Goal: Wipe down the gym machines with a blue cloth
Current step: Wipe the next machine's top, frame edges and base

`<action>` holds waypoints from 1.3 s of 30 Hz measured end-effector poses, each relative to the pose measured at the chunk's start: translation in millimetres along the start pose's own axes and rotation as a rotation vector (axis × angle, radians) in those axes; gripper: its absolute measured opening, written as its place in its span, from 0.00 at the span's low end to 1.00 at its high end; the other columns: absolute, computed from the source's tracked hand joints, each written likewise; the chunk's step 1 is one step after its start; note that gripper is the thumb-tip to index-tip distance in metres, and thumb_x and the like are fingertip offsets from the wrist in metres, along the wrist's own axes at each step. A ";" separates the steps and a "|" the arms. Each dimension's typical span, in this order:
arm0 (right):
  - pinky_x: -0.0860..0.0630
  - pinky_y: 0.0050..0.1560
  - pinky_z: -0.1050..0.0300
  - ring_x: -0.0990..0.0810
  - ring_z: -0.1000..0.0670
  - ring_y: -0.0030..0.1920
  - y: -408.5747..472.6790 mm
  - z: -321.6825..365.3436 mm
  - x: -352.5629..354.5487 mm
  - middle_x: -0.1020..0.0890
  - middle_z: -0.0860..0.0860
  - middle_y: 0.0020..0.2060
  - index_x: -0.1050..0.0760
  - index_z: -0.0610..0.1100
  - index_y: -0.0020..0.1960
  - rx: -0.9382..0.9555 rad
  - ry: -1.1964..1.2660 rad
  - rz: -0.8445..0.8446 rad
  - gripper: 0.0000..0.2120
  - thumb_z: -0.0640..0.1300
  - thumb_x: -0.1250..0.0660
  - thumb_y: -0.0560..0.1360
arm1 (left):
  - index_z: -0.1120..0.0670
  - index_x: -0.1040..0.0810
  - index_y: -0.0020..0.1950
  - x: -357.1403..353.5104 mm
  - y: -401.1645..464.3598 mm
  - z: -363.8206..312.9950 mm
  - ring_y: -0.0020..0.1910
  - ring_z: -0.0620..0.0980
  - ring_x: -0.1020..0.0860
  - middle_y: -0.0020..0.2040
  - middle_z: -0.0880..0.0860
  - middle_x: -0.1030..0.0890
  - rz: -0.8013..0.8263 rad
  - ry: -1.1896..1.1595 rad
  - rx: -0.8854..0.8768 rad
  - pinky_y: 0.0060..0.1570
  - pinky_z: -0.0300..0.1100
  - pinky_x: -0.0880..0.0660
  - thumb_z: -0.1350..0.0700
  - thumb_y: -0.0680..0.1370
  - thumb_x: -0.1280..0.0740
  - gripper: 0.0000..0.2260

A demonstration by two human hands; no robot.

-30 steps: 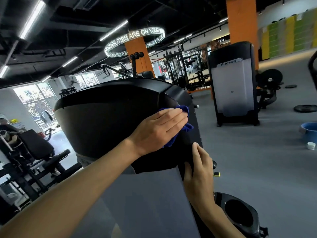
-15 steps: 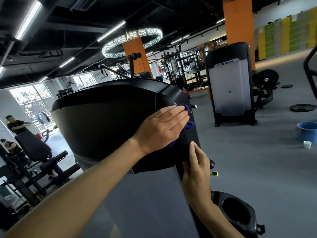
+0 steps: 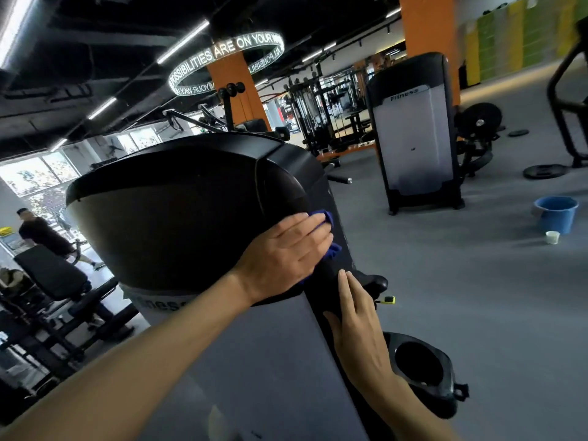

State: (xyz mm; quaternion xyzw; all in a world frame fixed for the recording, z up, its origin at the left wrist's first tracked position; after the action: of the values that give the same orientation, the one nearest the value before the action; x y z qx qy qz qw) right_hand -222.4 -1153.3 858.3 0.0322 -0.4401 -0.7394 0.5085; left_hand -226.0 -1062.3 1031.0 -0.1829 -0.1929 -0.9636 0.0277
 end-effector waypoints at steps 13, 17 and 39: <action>0.26 0.68 0.48 0.34 0.41 0.76 -30.7 -31.6 -5.8 0.35 0.42 0.78 0.43 0.39 0.82 -0.091 -0.017 0.165 0.37 0.43 0.28 0.79 | 0.62 0.19 0.67 23.0 29.5 45.4 0.68 0.60 0.21 0.66 0.60 0.18 -0.018 0.153 -0.065 0.72 0.54 0.27 0.56 0.84 0.35 0.15; 0.22 0.65 0.43 0.28 0.36 0.72 -44.9 -50.5 -11.6 0.30 0.37 0.74 0.38 0.34 0.79 -0.084 -0.075 0.251 0.38 0.41 0.24 0.75 | 0.61 0.19 0.66 -12.8 4.8 -25.0 0.69 0.59 0.22 0.65 0.59 0.18 0.031 0.086 -0.043 0.74 0.54 0.29 0.55 0.82 0.33 0.16; 0.56 0.81 0.44 0.56 0.42 0.83 -111.0 -136.4 -26.1 0.51 0.43 0.83 0.52 0.43 0.84 0.031 -0.453 0.690 0.45 0.58 0.33 0.78 | 0.62 0.24 0.73 -57.7 -44.6 -162.0 0.73 0.59 0.26 0.70 0.59 0.22 0.460 -0.031 -0.177 0.79 0.53 0.41 0.55 0.83 0.40 0.21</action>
State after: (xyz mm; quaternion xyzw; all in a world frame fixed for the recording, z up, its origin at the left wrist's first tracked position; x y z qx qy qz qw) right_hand -222.7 -1206.5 688.7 -0.2731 -0.5370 -0.5073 0.6162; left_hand -233.1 -1083.9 854.8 -0.2383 -0.0614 -0.9422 0.2274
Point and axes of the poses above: each hand's wrist, its own y-axis towards the middle knuckle, its own x-axis out of the back of the hand, z = x × y, the point moved 6 cm from there along y, towards the middle knuckle
